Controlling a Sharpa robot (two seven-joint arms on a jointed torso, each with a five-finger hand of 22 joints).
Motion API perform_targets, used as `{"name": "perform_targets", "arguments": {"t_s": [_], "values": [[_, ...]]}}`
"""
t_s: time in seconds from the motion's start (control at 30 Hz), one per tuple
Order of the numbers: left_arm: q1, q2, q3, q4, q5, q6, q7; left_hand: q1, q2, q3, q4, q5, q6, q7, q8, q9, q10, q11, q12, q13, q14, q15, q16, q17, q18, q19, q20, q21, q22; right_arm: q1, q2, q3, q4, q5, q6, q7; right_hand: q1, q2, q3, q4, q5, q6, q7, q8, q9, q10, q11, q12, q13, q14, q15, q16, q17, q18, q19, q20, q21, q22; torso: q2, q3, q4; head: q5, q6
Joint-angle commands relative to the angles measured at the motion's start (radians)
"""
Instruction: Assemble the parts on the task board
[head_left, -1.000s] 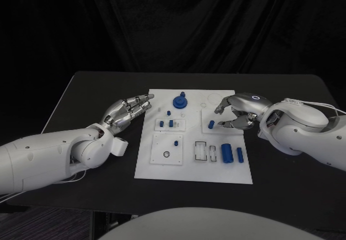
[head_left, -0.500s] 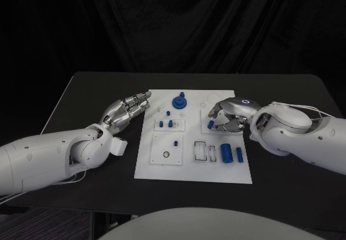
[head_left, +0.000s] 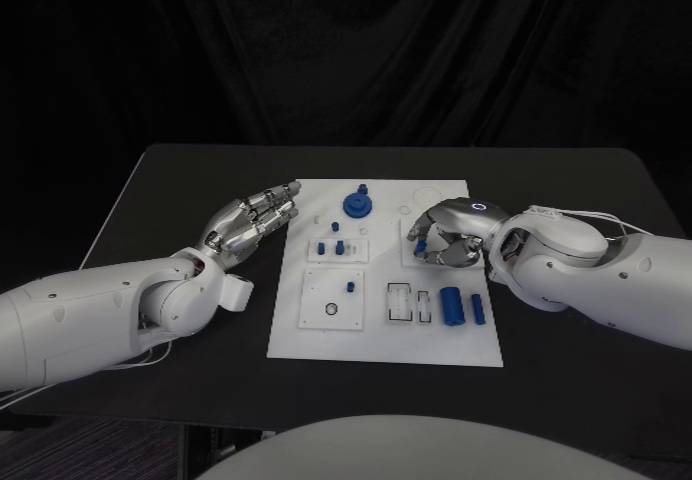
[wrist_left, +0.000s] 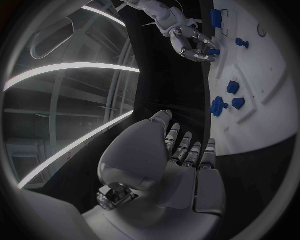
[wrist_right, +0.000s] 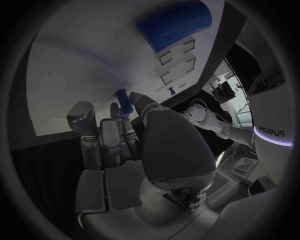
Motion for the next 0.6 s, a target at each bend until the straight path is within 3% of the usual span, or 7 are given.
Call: {"name": "perform_targets", "arguments": {"t_s": [0.03, 0.2, 0.6], "values": [[-0.001, 0.003, 0.001, -0.002, 0.004, 0.026, 0.190, 0.004, 0.013, 0.005, -0.012, 0.013, -0.005, -0.001, -0.005, -0.002, 0.002, 0.011, 0.007, 0.001, 0.000, 0.012, 0.001, 0.002, 0.003, 0.003, 0.007, -0.001, 0.001, -0.003, 0.001, 0.001, -0.002, -0.008, 0.017, 0.003, 0.021, -0.002, 0.038, -0.015, 0.022, 0.027, -0.006, 0.009, 0.005, 0.030, -0.007, -0.016, -0.007, 0.009, -0.002, 0.002, 0.002, -0.018, 0.009, -0.004, 0.007, 0.107, 0.000, -0.0005, 0.0000, 0.000, 0.000], [-0.001, 0.007, 0.001, -0.005, 0.004, 0.034, 0.183, 0.006, 0.014, 0.010, -0.019, 0.023, -0.004, 0.000, -0.004, -0.002, 0.003, 0.015, 0.010, 0.001, 0.003, 0.015, 0.003, 0.003, 0.000, 0.004, 0.007, 0.000, 0.002, -0.005, 0.001, 0.001, -0.002, -0.023, 0.020, -0.004, 0.031, -0.014, 0.095, -0.036, -0.001, 0.083, -0.018, 0.028, 0.019, 0.067, -0.015, -0.042, -0.014, 0.011, -0.011, -0.002, 0.000, -0.019, 0.011, -0.012, 0.011, 0.109, 0.001, -0.0017, 0.0001, -0.001, 0.000], [-0.001, 0.014, 0.001, -0.014, 0.004, 0.049, 0.166, 0.006, 0.019, 0.019, -0.027, 0.031, 0.010, 0.015, -0.001, -0.001, 0.000, 0.020, 0.010, 0.001, 0.007, 0.021, 0.007, 0.004, -0.005, 0.011, 0.008, 0.003, 0.016, -0.006, -0.001, 0.001, 0.000, -0.034, 0.009, -0.007, 0.032, -0.021, 0.131, -0.055, -0.002, 0.111, -0.025, 0.033, 0.032, 0.092, -0.022, -0.060, -0.014, 0.002, -0.017, -0.013, -0.023, -0.015, 0.001, -0.019, -0.004, 0.104, -0.001, -0.0007, -0.0008, 0.003, 0.000]]}}
